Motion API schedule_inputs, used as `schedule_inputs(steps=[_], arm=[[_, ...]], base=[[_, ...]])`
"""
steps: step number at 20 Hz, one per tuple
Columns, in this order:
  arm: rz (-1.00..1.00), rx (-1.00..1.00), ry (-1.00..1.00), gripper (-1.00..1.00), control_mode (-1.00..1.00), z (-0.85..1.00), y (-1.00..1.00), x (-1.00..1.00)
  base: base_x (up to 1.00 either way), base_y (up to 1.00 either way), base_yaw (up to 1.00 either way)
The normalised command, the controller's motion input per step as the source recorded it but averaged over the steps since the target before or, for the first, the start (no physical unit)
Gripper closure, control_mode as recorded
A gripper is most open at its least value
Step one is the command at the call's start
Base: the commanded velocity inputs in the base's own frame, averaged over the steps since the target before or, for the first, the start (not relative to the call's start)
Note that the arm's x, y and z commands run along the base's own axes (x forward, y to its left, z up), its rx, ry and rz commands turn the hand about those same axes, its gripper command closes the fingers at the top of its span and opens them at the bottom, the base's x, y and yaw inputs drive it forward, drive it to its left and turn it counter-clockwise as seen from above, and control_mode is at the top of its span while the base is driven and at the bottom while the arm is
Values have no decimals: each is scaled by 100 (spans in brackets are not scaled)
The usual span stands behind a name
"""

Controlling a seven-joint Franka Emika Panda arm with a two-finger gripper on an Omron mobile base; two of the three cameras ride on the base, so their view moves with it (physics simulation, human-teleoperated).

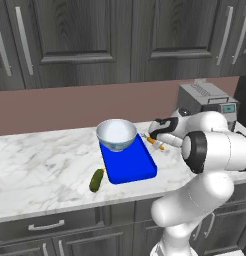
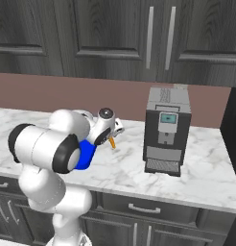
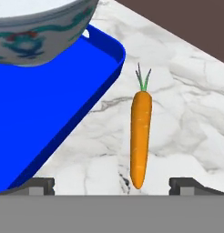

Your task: Place the two vegetables and bowl onto the tray for setting up a vegetable dip station.

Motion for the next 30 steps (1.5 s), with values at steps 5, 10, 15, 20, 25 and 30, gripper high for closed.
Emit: schedule_inputs(steps=[5, 10, 15, 20, 25, 30], arm=[[0, 0, 0, -100, -100, -16, -1, 15], [0, 0, 0, -100, -100, -15, -3, 14], [0, 0, 0, -100, -100, -11, -1, 17], [0, 0, 0, -100, -100, -9, -2, 19], [1, 0, 0, -100, -100, -10, -5, 17], [2, 0, 0, -100, -100, -13, -5, 7]], base=[[0, 0, 0], [0, 0, 0], [0, 0, 0], [0, 0, 0], [0, 0, 0], [0, 0, 0]])
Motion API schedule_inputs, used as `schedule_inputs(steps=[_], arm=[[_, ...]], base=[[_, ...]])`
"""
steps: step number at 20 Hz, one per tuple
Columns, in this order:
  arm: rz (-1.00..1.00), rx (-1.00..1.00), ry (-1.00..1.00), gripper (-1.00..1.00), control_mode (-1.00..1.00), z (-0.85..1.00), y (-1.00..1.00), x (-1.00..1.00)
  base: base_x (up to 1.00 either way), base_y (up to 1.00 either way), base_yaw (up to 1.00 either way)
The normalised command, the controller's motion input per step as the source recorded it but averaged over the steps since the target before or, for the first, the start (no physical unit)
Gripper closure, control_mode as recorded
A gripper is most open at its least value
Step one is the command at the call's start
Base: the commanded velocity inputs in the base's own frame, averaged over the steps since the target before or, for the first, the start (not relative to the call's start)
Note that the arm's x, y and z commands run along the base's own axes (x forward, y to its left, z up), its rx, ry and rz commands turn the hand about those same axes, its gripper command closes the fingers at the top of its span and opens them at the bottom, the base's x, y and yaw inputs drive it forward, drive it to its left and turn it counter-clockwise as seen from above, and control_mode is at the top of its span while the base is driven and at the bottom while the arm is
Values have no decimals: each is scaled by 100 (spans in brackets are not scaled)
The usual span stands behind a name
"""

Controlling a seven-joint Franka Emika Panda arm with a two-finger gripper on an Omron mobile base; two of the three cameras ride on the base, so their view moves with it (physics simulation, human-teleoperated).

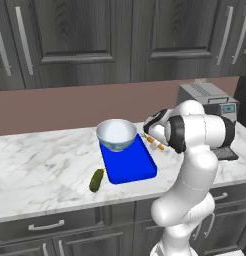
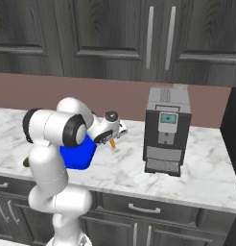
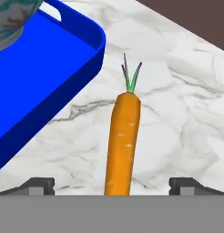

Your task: Place the two vegetables and bowl onto the tray for setting up a vegetable dip station.

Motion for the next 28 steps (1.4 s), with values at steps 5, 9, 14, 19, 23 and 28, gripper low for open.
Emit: schedule_inputs(steps=[5, 9, 14, 19, 23, 28], arm=[[1, 0, 0, -100, -100, -16, -4, 7], [0, 0, 0, -100, -100, -17, 0, 9], [1, 0, 0, -100, -100, -13, 0, 10], [1, 0, 0, -100, -100, -15, 0, 11], [2, 0, 1, 100, -100, -17, 0, 14], [3, 0, 2, 100, -100, -23, 0, 16]], base=[[0, 0, 0], [0, 0, 0], [0, 0, 0], [0, 0, 0], [0, 0, 0], [0, 0, 0]])
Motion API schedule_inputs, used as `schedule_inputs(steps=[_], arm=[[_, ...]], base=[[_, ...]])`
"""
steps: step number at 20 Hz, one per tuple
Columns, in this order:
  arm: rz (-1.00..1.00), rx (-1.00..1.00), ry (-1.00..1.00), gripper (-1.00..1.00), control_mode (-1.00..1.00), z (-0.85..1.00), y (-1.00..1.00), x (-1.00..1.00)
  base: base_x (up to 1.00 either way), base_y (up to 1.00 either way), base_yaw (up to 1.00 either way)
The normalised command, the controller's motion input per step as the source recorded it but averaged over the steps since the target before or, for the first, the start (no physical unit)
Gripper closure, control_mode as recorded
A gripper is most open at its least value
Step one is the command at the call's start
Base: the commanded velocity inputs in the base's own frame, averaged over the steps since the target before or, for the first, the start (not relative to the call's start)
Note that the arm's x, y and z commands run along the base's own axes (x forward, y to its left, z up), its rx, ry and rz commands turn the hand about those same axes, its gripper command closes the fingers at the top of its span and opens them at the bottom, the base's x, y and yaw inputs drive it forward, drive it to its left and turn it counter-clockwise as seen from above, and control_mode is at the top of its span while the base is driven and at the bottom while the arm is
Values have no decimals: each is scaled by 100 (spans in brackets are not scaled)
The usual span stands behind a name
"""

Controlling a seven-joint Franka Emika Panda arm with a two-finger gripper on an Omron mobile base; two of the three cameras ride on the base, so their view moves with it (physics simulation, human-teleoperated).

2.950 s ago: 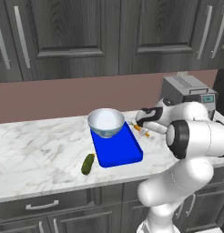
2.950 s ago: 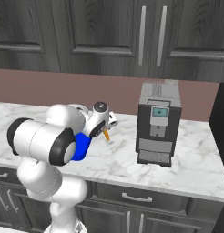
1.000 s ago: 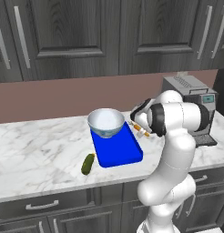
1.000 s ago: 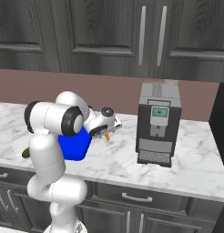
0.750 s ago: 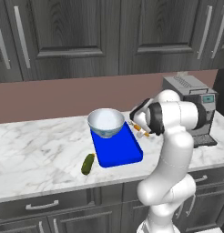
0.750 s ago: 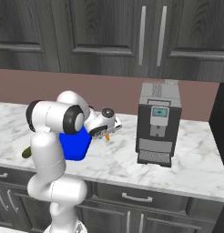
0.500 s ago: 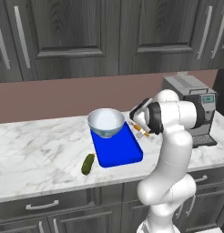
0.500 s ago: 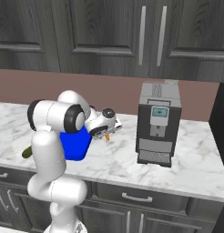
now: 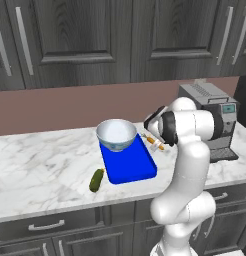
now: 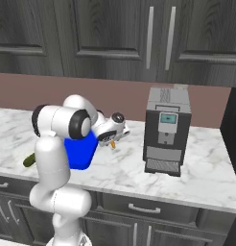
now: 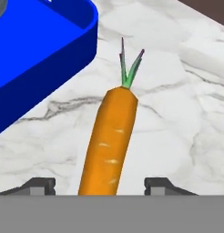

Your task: Place the two vegetables and bowl onto the tray for setting up a vegetable dip station.

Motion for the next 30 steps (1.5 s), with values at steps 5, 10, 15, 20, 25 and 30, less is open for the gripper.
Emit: schedule_inputs(steps=[5, 10, 15, 20, 25, 30], arm=[[0, 0, 20, 100, -100, -17, 0, 15], [0, 1, 13, 100, -100, 9, -2, -4], [0, 0, 2, 100, -100, 25, -6, -18], [0, 1, 0, 100, -100, 20, -7, -29], [0, 2, 0, 100, -100, 12, -10, -38], [0, 1, 0, 100, -100, 15, -2, -42]], base=[[0, 0, 0], [0, 0, 0], [0, 0, 0], [0, 0, 0], [0, 0, 0], [0, 0, 0]])
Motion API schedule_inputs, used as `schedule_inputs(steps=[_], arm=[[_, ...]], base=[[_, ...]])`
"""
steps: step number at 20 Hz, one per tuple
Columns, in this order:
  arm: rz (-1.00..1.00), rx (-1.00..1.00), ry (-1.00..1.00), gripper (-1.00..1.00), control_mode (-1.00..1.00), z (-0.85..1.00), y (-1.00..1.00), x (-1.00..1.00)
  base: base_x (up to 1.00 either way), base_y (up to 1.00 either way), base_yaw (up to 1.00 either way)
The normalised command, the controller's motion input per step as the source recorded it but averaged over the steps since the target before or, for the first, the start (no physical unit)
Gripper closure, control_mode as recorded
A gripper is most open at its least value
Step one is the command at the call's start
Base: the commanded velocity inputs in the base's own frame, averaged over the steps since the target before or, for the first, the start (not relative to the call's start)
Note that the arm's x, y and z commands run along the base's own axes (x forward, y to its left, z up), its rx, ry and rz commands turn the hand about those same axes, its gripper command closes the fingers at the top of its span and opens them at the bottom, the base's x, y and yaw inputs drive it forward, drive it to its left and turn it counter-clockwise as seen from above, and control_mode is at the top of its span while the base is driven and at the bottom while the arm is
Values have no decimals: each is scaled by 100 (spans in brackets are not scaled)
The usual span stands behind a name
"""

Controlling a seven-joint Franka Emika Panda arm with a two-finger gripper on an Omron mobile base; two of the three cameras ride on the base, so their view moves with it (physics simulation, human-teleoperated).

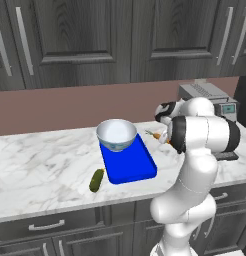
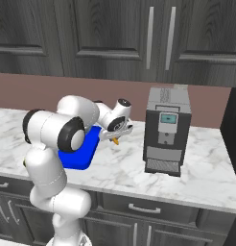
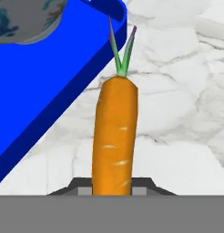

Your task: Place the two vegetables and bowl onto the tray for setting up a vegetable dip station.

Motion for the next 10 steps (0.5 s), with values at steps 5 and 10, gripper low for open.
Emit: schedule_inputs(steps=[5, 10], arm=[[3, 0, 5, 100, -100, 19, 0, -43], [9, 0, 9, 100, -100, 15, 0, -47]], base=[[0, 0, 0], [0, 0, 0]])
